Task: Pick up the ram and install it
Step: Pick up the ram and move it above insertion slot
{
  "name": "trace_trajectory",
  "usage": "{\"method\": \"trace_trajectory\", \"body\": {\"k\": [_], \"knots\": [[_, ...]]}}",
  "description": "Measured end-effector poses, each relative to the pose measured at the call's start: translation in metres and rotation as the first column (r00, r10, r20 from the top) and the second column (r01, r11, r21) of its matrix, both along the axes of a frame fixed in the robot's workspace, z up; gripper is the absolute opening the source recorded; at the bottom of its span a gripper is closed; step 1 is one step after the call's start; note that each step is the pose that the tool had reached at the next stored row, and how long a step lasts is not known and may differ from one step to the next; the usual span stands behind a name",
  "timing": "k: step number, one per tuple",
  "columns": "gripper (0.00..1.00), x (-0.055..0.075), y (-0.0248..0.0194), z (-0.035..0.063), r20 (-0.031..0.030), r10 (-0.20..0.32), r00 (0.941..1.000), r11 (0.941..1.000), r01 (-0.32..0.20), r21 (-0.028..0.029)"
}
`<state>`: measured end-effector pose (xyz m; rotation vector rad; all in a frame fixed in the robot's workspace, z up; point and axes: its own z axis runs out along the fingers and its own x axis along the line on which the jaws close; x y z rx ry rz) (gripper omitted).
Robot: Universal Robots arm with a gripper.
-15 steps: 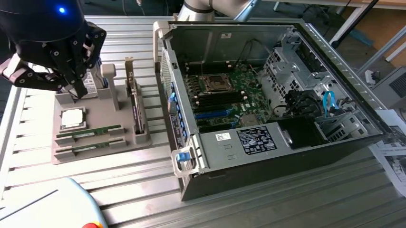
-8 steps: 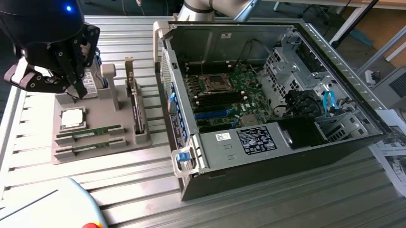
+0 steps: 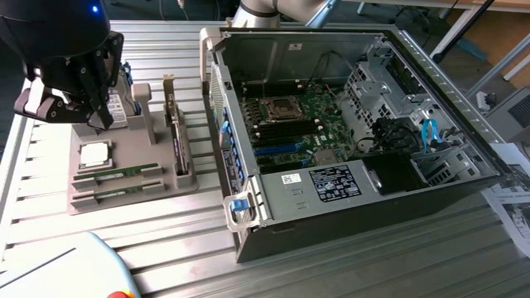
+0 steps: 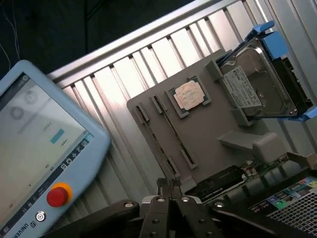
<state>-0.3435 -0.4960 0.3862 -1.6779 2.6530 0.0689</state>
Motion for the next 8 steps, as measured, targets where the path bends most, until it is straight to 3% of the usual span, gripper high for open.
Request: {"method": "trace_trajectory", "body": {"k": [2, 8], "knots": [[0.11, 0.0000, 0.0000, -0.0002, 0.0000, 0.039, 0.9993, 0.9993, -0.039, 0.0000], [0.11, 0.0000, 0.0000, -0.0008, -0.0001, 0.168, 0.9859, 0.9859, -0.168, -0.0002]]}}
